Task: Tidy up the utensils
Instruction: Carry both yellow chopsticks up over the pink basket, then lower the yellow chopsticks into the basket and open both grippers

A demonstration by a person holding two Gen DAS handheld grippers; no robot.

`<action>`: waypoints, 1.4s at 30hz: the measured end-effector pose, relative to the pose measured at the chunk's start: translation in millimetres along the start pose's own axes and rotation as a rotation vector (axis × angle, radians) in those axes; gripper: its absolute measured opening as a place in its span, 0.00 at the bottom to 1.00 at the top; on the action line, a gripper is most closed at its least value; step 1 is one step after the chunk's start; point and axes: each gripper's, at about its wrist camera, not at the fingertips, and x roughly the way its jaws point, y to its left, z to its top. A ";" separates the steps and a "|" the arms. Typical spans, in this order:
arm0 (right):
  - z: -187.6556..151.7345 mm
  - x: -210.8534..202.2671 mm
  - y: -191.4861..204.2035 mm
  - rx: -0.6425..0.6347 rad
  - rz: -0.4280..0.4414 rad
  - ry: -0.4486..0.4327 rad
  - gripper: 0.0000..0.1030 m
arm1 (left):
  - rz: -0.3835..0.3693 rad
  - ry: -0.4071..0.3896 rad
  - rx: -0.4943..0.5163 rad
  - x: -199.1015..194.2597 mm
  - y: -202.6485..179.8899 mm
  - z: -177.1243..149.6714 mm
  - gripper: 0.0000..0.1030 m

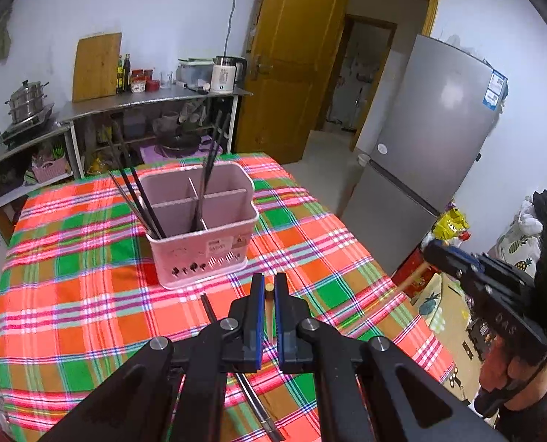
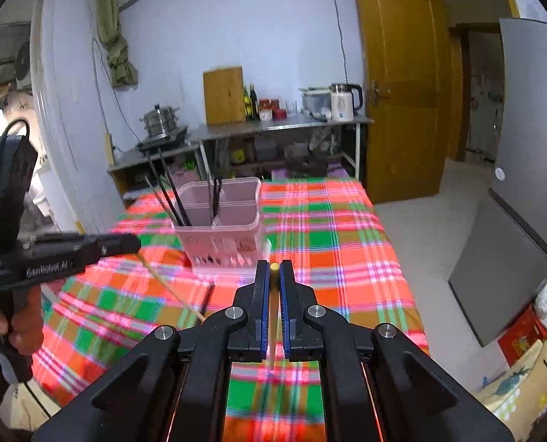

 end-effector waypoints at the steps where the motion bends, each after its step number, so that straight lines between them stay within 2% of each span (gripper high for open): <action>1: 5.0 1.3 1.8 0.004 0.008 -0.015 0.05 | 0.004 -0.007 -0.003 -3.1 2.8 2.5 0.04; 6: 35.6 13.5 16.7 0.010 0.060 -0.083 0.05 | 0.019 -0.055 -0.040 -22.6 27.0 24.2 0.04; 14: 74.5 45.8 41.4 0.012 0.133 -0.128 0.05 | 0.057 -0.132 -0.087 -43.5 67.7 66.7 0.04; 25: 109.2 86.4 59.8 0.025 0.184 -0.168 0.05 | 0.077 -0.187 -0.103 -38.1 94.7 110.2 0.04; 34: 111.6 117.4 59.0 0.040 0.186 -0.154 0.05 | 0.070 -0.147 -0.118 -0.1 111.2 111.5 0.04; 42: 93.4 153.7 64.9 0.027 0.173 -0.087 0.05 | 0.067 -0.079 -0.135 39.6 125.5 99.9 0.04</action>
